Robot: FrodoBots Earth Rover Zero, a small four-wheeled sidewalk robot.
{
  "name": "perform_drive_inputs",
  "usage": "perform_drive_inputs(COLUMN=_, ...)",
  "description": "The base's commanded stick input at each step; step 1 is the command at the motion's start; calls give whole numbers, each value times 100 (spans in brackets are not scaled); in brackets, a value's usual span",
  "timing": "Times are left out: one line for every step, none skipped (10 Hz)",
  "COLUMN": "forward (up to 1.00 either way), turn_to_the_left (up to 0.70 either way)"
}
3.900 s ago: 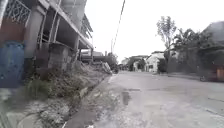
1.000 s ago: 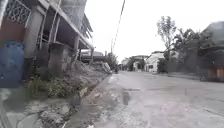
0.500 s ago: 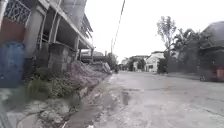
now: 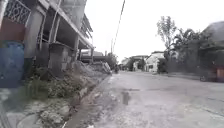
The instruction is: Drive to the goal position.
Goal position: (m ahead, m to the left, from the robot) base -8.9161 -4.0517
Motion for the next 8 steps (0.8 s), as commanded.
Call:
perform_drive_inputs(forward=5, turn_to_the_left=-10)
perform_drive_inputs(forward=5, turn_to_the_left=-10)
perform_drive_inputs(forward=6, turn_to_the_left=-11)
perform_drive_inputs(forward=6, turn_to_the_left=-11)
perform_drive_inputs(forward=5, turn_to_the_left=-10)
perform_drive_inputs(forward=6, turn_to_the_left=-12)
perform_drive_inputs(forward=5, turn_to_the_left=-11)
perform_drive_inputs(forward=6, turn_to_the_left=-11)
